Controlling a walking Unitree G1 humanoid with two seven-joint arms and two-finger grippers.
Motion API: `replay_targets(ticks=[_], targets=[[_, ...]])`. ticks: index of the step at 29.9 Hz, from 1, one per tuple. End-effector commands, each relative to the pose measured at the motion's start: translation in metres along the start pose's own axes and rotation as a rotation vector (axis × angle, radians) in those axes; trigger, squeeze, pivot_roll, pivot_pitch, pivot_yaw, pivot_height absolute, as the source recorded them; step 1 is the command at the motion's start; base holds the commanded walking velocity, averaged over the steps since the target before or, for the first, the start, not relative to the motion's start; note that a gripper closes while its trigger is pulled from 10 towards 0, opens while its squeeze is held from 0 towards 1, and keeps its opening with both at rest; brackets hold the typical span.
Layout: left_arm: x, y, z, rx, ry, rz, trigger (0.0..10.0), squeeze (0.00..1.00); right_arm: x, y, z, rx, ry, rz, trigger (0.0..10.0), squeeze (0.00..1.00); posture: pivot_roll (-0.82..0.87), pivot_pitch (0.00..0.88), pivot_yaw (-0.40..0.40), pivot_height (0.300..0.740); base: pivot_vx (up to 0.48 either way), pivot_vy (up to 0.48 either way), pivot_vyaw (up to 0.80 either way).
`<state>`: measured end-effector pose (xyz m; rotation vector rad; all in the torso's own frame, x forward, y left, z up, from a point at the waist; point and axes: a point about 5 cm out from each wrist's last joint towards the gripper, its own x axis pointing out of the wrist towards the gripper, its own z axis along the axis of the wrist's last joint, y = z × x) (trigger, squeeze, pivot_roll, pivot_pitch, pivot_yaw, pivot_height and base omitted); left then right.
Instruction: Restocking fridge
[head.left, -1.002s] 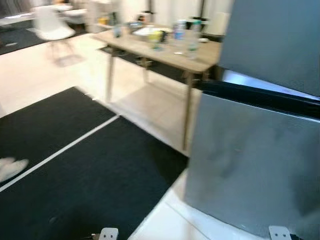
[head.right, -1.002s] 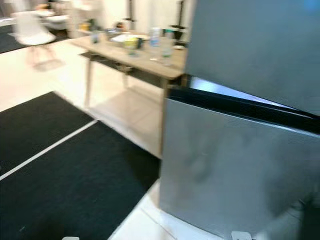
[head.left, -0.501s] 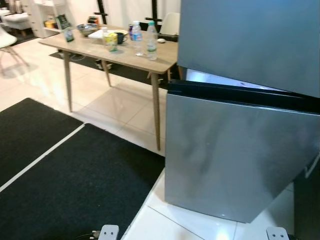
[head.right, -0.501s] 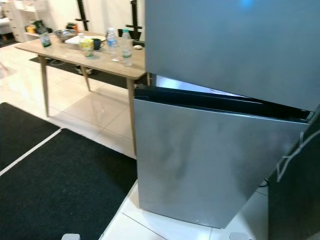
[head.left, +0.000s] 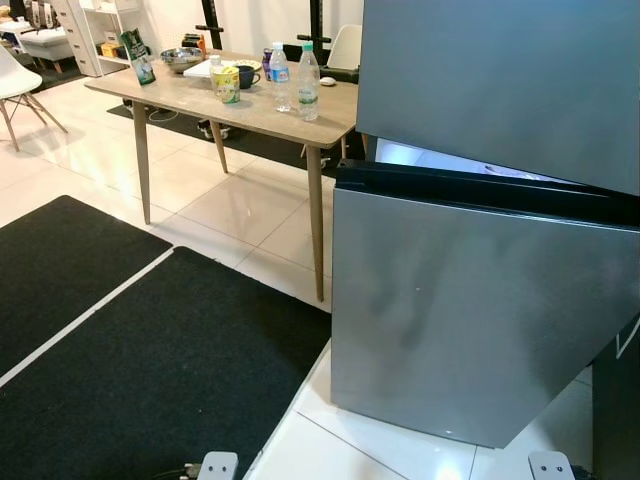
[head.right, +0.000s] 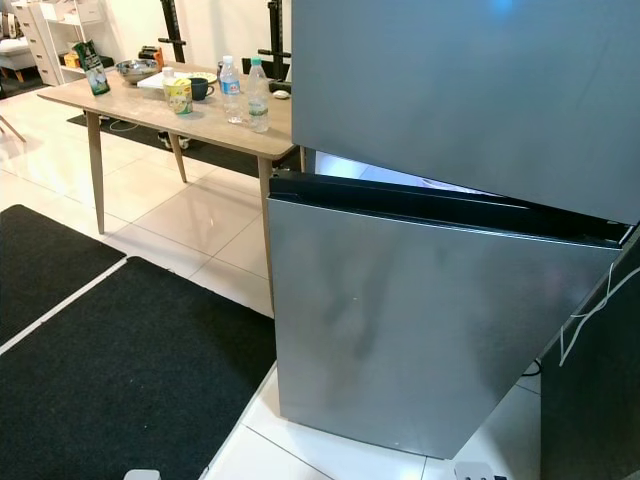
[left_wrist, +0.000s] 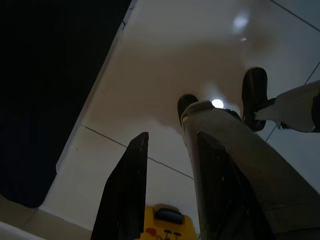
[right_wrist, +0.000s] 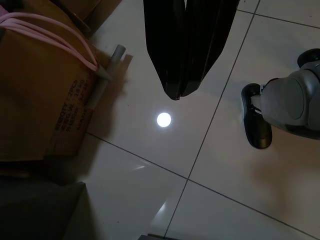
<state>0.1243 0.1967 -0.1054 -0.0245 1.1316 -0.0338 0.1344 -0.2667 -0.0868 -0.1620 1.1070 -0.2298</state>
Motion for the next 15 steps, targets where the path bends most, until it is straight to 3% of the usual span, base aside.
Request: replay_targets(ticks=[1, 15], targets=[[0.0001, -0.0044, -0.0042, -0.001, 0.010, -0.011, 10.0, 0.00, 0.0000, 0.0031, -0.0001, -0.010, -0.003, 0.011, 10.0, 0.00, -0.04, 0.000, -0.019, 0.740, 0.000, 0.000, 0.00], [0.0000, -0.0074, -0.0076, -0.007, 0.011, -0.013, 10.0, 0.00, -0.0002, 0.0047, -0.0010, -0.034, -0.003, 0.028, 10.0, 0.00, -0.03, 0.000, -0.028, 0.740, 0.017, 0.000, 0.00]])
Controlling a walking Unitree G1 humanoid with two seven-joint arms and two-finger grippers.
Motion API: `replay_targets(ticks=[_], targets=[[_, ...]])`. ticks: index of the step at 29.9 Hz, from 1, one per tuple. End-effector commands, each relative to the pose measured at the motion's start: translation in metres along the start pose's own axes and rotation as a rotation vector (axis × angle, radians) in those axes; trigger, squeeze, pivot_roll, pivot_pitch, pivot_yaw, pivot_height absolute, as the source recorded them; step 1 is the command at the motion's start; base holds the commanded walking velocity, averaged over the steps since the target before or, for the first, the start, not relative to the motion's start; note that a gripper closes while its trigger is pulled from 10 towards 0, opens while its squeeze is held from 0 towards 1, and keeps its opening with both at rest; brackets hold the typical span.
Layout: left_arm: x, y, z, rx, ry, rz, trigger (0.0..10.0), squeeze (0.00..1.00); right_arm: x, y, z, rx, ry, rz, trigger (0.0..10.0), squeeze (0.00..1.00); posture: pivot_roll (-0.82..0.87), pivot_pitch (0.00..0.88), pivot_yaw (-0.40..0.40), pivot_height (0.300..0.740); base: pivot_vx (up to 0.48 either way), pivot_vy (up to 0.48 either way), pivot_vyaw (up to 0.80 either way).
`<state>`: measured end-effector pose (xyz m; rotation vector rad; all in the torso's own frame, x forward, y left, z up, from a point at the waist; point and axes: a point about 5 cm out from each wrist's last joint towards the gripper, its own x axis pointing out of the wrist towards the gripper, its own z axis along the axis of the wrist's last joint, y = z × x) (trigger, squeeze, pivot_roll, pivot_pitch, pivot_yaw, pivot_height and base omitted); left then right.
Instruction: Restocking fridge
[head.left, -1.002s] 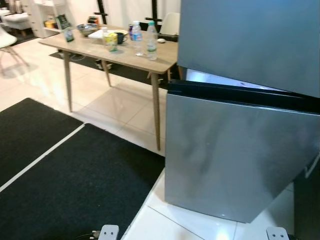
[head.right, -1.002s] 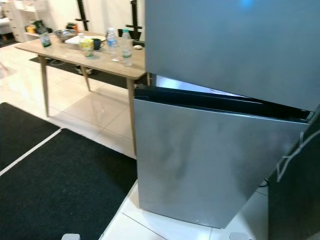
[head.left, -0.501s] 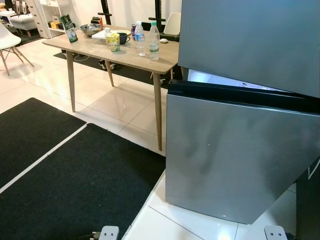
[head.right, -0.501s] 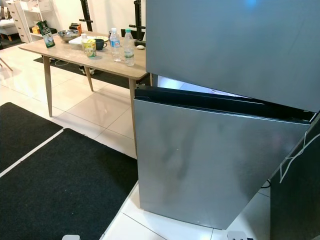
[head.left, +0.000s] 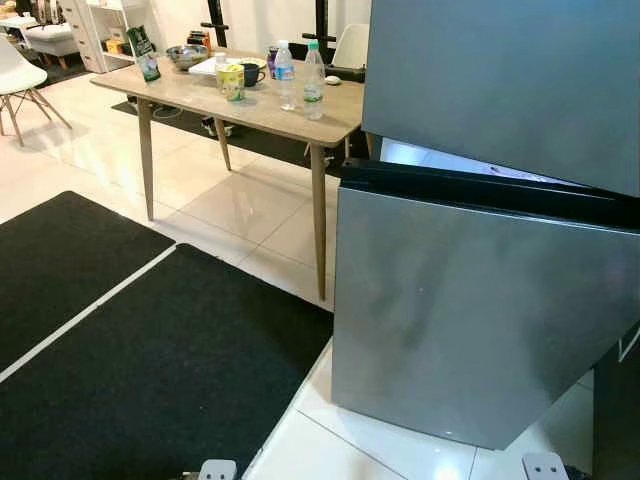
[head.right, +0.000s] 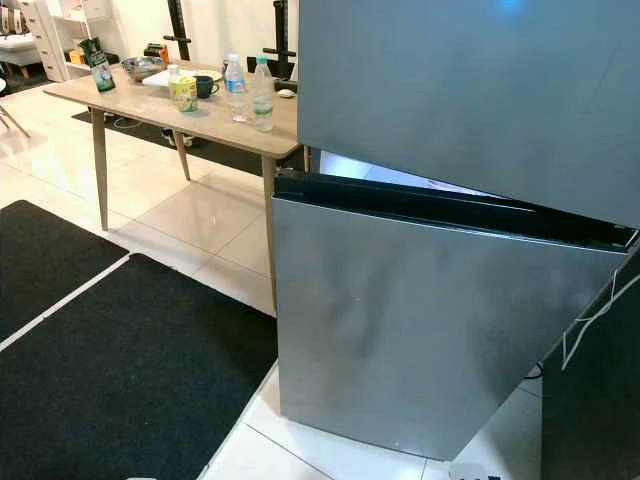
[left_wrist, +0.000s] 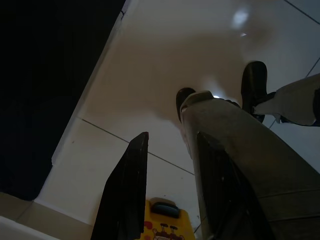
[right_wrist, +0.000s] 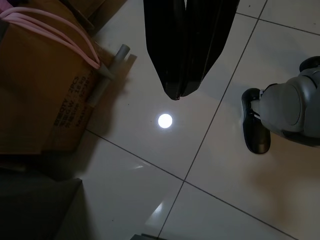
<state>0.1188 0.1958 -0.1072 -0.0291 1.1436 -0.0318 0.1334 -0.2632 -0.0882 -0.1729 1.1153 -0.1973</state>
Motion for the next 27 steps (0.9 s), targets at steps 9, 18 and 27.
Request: replay_targets(ticks=[9, 18, 27], targets=[[0.0014, -0.0080, 0.0011, 0.005, -0.006, -0.019, 10.0, 0.00, 0.0001, 0.0023, 0.0010, -0.016, -0.009, 0.012, 10.0, 0.00, -0.04, 0.000, -0.029, 0.740, 0.315, 0.000, 0.00], [0.0014, -0.0079, 0.0007, 0.006, -0.005, -0.022, 10.0, 0.00, -0.0006, 0.0038, -0.0048, -0.030, 0.007, 0.020, 10.0, 0.00, -0.04, 0.000, -0.033, 0.740, 0.373, 0.000, 0.00], [0.0011, -0.0073, -0.0005, 0.006, -0.002, -0.021, 10.0, 0.00, -0.0011, 0.0022, -0.0074, -0.005, 0.002, 0.027, 10.0, 0.00, -0.03, 0.000, -0.030, 0.740, 0.376, 0.000, 0.00]])
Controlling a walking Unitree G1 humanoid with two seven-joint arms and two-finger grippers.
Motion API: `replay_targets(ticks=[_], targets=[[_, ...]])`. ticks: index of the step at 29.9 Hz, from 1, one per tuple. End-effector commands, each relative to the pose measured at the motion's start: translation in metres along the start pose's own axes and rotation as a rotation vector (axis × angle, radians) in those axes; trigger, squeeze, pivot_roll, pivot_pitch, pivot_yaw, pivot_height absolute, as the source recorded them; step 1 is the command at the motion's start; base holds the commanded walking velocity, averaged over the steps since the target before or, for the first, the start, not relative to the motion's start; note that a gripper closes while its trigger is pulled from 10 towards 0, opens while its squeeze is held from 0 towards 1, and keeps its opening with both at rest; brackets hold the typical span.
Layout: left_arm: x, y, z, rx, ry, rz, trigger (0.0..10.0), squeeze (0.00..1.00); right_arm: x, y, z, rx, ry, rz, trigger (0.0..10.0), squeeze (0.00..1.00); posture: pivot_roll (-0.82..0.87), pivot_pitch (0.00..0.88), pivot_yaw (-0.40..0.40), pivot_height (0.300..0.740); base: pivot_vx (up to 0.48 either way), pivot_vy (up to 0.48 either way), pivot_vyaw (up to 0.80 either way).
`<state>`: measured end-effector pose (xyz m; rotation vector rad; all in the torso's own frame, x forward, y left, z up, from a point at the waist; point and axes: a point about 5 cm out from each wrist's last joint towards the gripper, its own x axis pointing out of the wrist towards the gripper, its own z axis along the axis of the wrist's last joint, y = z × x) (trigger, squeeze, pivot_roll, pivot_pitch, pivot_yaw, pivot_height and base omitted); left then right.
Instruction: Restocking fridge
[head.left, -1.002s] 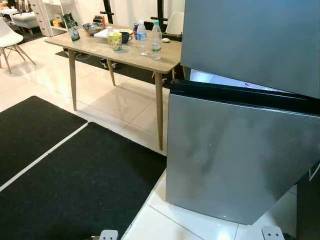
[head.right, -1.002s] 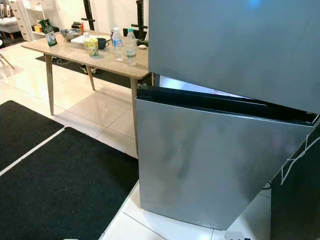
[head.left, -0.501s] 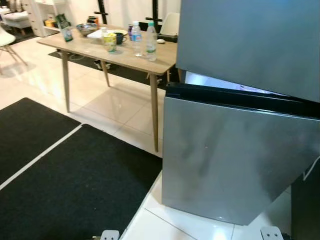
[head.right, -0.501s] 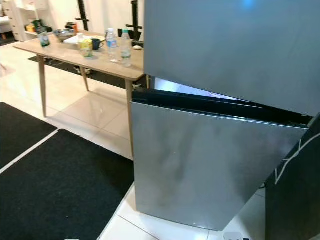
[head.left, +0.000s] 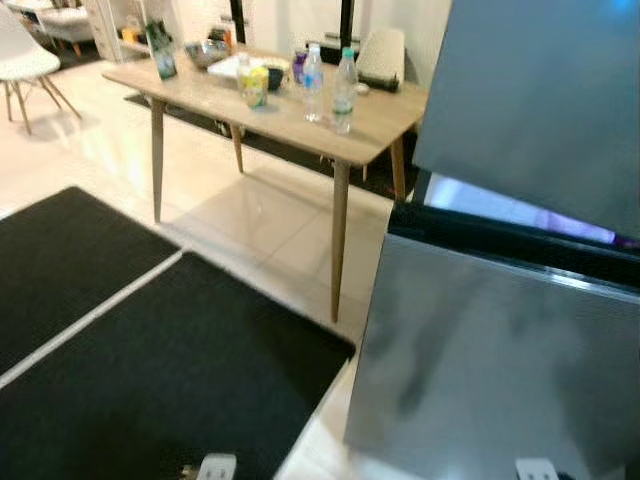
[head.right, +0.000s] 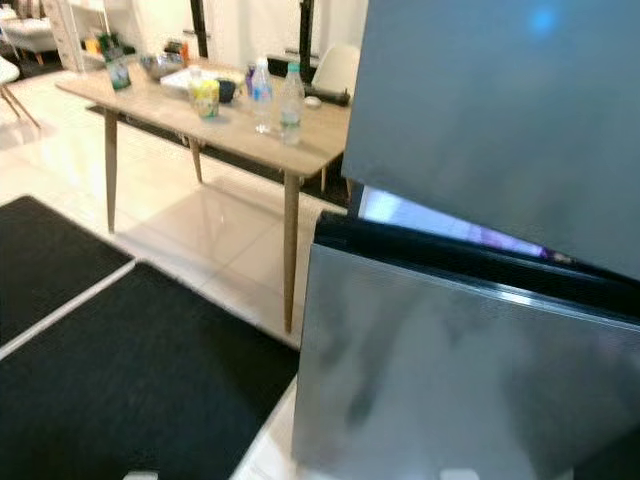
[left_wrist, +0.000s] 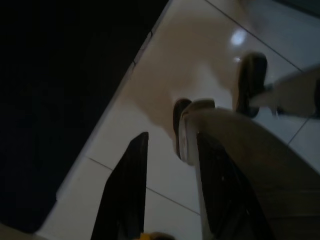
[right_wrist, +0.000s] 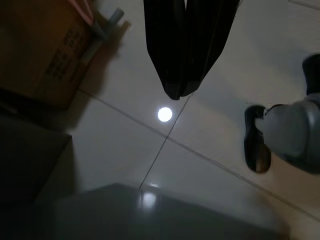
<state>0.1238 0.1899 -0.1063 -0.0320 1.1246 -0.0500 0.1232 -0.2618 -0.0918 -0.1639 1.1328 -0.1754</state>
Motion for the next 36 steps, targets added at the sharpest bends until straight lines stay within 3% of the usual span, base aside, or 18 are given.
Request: replay_targets(ticks=[1, 12, 16, 19, 22, 24, 27, 32, 33, 36], targets=[[-0.001, -0.001, -0.005, -0.001, 0.017, -0.005, 10.0, 0.00, 0.000, 0.001, 0.003, 0.003, -0.014, 0.005, 10.0, 0.00, -0.03, 0.000, -0.030, 0.740, 0.375, 0.000, 0.00], [-0.001, 0.002, -0.002, -0.010, 0.004, 0.008, 10.0, 0.00, -0.001, -0.005, -0.002, 0.034, -0.015, -0.007, 10.0, 0.00, -0.04, 0.000, -0.029, 0.740, 0.136, 0.000, 0.00], [0.000, 0.001, -0.001, -0.007, 0.003, 0.004, 10.0, 0.00, -0.001, -0.008, -0.001, 0.092, -0.036, -0.021, 10.0, 0.00, -0.04, 0.000, -0.029, 0.740, 0.000, 0.000, 0.00], [0.000, 0.000, -0.002, -0.004, 0.004, 0.000, 10.0, 0.00, -0.002, -0.011, 0.011, 0.243, -0.138, 0.010, 10.0, 0.00, -0.04, 0.000, -0.029, 0.740, 0.000, 0.000, 0.00], [0.000, -0.001, -0.002, -0.001, 0.005, -0.002, 10.0, 0.00, -0.002, -0.014, 0.018, 0.320, -0.189, 0.030, 10.0, 0.00, -0.04, 0.000, -0.029, 0.740, 0.000, 0.000, 0.00], [0.000, -0.001, -0.002, -0.001, 0.005, -0.002, 10.0, 0.00, -0.002, -0.014, 0.018, 0.320, -0.189, 0.030, 10.0, 0.00, -0.04, 0.000, -0.029, 0.740, 0.000, 0.000, 0.00], [0.000, -0.001, -0.003, 0.003, 0.009, -0.003, 10.0, 0.00, -0.003, -0.018, 0.033, 0.403, -0.267, 0.045, 10.0, 0.00, -0.04, 0.000, -0.028, 0.740, 0.000, 0.000, 0.00], [0.000, -0.001, -0.003, 0.005, 0.009, -0.004, 10.0, 0.00, -0.003, -0.019, 0.059, 0.422, -0.358, 0.068, 10.0, 0.00, -0.05, 0.000, -0.025, 0.740, 0.000, 0.000, 0.00], [0.000, -0.001, -0.002, 0.008, 0.008, -0.006, 10.0, 0.00, -0.005, -0.018, 0.084, 0.421, -0.436, 0.095, 10.0, 0.00, -0.05, 0.000, -0.024, 0.740, 0.000, 0.000, 0.00], [0.000, -0.001, -0.002, 0.005, 0.006, -0.008, 10.0, 0.00, -0.009, -0.017, 0.112, 0.423, -0.529, 0.123, 10.0, 0.00, -0.04, 0.000, -0.026, 0.740, 0.000, 0.000, 0.00]])
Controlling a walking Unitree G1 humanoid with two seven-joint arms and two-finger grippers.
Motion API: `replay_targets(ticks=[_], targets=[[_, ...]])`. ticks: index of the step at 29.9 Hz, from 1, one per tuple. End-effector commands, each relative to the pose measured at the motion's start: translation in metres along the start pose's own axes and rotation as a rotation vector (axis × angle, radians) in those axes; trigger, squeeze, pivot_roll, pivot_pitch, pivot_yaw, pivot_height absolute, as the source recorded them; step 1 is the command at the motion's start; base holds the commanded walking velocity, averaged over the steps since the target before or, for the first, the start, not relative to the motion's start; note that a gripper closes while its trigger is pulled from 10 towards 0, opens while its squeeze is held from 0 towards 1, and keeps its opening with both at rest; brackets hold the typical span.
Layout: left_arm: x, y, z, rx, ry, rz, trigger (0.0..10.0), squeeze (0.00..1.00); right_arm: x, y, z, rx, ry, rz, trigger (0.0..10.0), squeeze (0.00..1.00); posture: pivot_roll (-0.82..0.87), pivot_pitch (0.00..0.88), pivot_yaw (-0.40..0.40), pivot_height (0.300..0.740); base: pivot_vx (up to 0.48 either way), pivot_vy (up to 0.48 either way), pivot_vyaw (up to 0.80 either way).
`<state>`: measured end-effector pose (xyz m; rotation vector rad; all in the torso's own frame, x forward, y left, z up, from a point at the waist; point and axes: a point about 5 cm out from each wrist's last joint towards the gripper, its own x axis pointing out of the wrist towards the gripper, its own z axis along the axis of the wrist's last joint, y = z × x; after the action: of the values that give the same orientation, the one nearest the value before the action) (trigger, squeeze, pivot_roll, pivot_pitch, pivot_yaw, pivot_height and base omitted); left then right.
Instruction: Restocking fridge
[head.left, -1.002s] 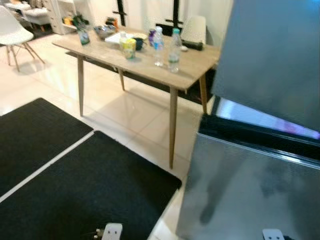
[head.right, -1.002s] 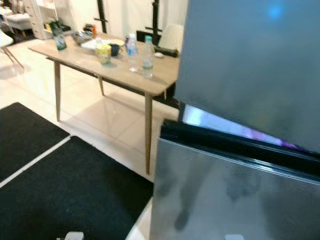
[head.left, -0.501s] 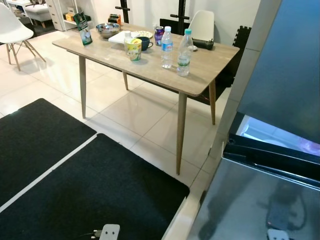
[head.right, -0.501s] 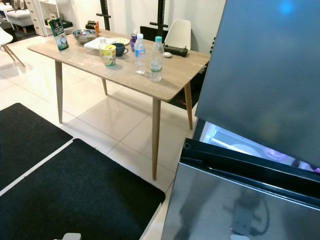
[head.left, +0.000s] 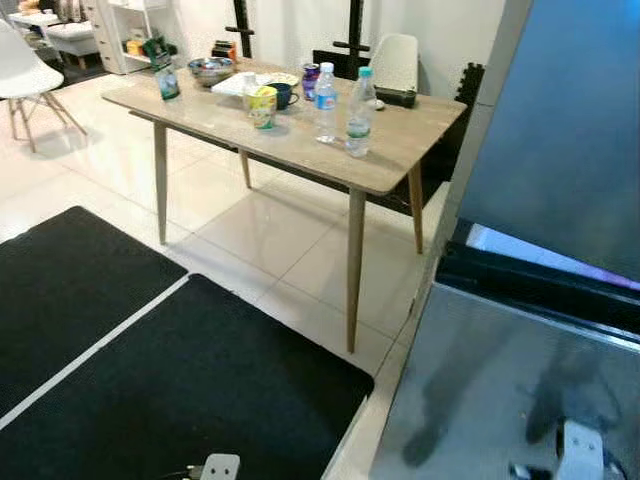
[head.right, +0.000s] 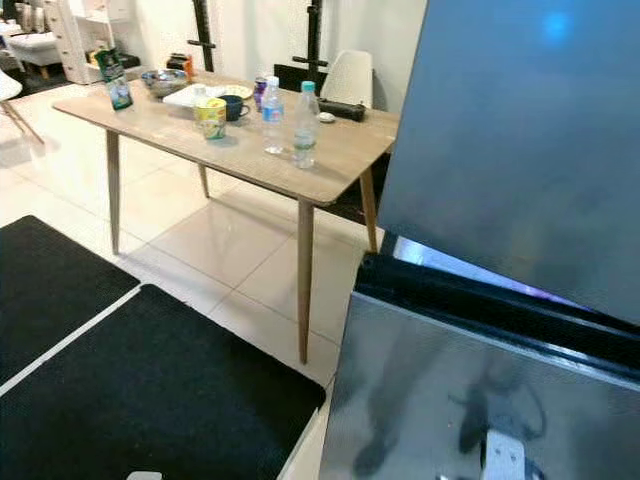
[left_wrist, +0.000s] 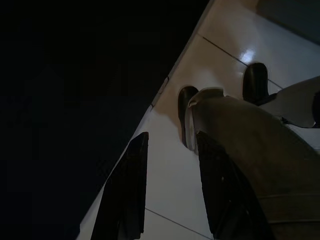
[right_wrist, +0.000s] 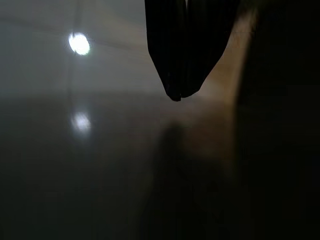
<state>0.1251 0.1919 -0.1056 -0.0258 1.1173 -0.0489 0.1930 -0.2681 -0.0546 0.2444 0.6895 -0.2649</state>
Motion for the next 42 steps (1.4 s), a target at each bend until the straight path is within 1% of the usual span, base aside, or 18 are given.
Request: replay_targets(ticks=[1, 3, 4, 6, 7, 8, 13, 16, 20, 24, 25, 26, 29, 31, 32, 35, 39, 42], targets=[[0.000, -0.003, -0.003, 0.000, 0.013, -0.012, 10.0, 0.00, 0.008, 0.008, 0.033, -0.011, -0.129, 0.035, 10.0, 0.00, -0.04, 0.000, -0.026, 0.740, 0.000, 0.000, 0.00], [0.000, -0.004, -0.003, -0.001, 0.010, -0.013, 10.0, 0.00, 0.012, 0.017, 0.052, -0.009, -0.190, 0.063, 10.0, 0.00, -0.04, 0.000, -0.028, 0.740, 0.000, 0.000, 0.00], [0.000, -0.004, -0.003, -0.001, 0.010, -0.013, 10.0, 0.00, 0.012, 0.017, 0.052, -0.009, -0.190, 0.063, 10.0, 0.00, -0.04, 0.000, -0.028, 0.740, 0.000, 0.000, 0.00], [0.000, -0.004, -0.002, -0.002, 0.008, -0.014, 10.0, 0.00, 0.015, 0.023, 0.067, -0.014, -0.239, 0.084, 10.0, 0.00, -0.04, 0.000, -0.031, 0.740, 0.000, 0.000, 0.00], [0.000, -0.004, -0.002, -0.002, 0.008, -0.014, 10.0, 0.00, 0.015, 0.023, 0.067, -0.014, -0.239, 0.084, 10.0, 0.00, -0.04, 0.000, -0.031, 0.740, 0.000, 0.000, 0.00], [0.001, -0.005, -0.002, -0.004, 0.006, -0.016, 10.0, 0.00, 0.016, 0.026, 0.080, -0.017, -0.276, 0.095, 10.0, 0.00, -0.04, 0.000, -0.036, 0.740, 0.000, 0.000, 0.00], [0.001, -0.007, -0.002, -0.006, 0.006, -0.018, 10.0, 0.00, 0.017, 0.029, 0.087, -0.025, -0.294, 0.103, 10.0, 0.00, -0.04, 0.000, -0.036, 0.740, 0.000, 0.000, 0.00], [0.001, -0.008, -0.002, -0.006, 0.007, -0.021, 10.0, 0.00, 0.018, 0.030, 0.083, -0.056, -0.269, 0.103, 10.0, 0.00, -0.04, 0.000, -0.037, 0.740, 0.000, 0.000, 0.00], [0.001, -0.009, -0.002, 0.000, 0.009, -0.024, 10.0, 0.00, 0.017, 0.029, 0.051, -0.261, -0.115, 0.059, 10.0, 0.00, -0.05, 0.000, -0.038, 0.740, 0.000, 0.000, 0.00], [0.001, -0.009, -0.003, 0.019, 0.016, -0.027, 10.0, 0.00, 0.012, 0.017, 0.025, -0.335, 0.011, -0.008, 10.0, 0.00, -0.05, 0.000, -0.037, 0.740, 0.000, 0.000, 0.00], [0.001, -0.009, -0.003, 0.026, 0.019, -0.027, 10.0, 0.00, 0.009, 0.011, 0.014, -0.380, 0.064, -0.041, 10.0, 0.00, -0.05, 0.000, -0.035, 0.740, 0.000, 0.000, 0.00], [0.001, -0.009, -0.003, 0.026, 0.019, -0.027, 10.0, 0.00, 0.009, 0.011, 0.014, -0.380, 0.064, -0.041, 10.0, 0.00, -0.05, 0.000, -0.035, 0.740, 0.000, 0.000, 0.00], [0.001, -0.009, -0.004, 0.049, 0.030, -0.020, 10.0, 0.00, -0.001, -0.001, -0.014, -0.437, 0.162, -0.077, 10.0, 0.00, -0.05, 0.000, -0.034, 0.740, 0.000, 0.000, 0.00], [0.001, -0.009, -0.006, 0.078, 0.042, -0.013, 10.0, 0.00, -0.010, -0.007, -0.035, -0.433, 0.228, -0.083, 10.0, 0.00, -0.05, 0.000, -0.034, 0.740, 0.000, 0.000, 0.00], [0.001, -0.009, -0.006, 0.078, 0.042, -0.013, 10.0, 0.00, -0.010, -0.007, -0.035, -0.433, 0.228, -0.083, 10.0, 0.00, -0.05, 0.000, -0.034, 0.740, 0.000, 0.000, 0.00], [0.000, -0.006, -0.009, 0.098, 0.052, 0.004, 10.0, 0.00, -0.017, -0.010, -0.052, -0.464, 0.286, -0.096, 10.0, 0.00, -0.05, 0.000, -0.031, 0.740, 0.000, 0.000, 0.00], [0.000, -0.005, -0.011, 0.124, 0.055, 0.011, 10.0, 0.00, -0.022, -0.011, -0.064, -0.496, 0.329, -0.090, 10.0, 0.00, -0.05, 0.000, -0.027, 0.740, 0.000, 0.000, 0.00], [-0.001, -0.005, -0.014, 0.153, 0.060, 0.015, 10.0, 0.00, -0.028, -0.010, -0.075, -0.419, 0.386, -0.033, 10.0, 0.00, -0.05, 0.000, -0.026, 0.740, 0.000, 0.000, 0.00]])
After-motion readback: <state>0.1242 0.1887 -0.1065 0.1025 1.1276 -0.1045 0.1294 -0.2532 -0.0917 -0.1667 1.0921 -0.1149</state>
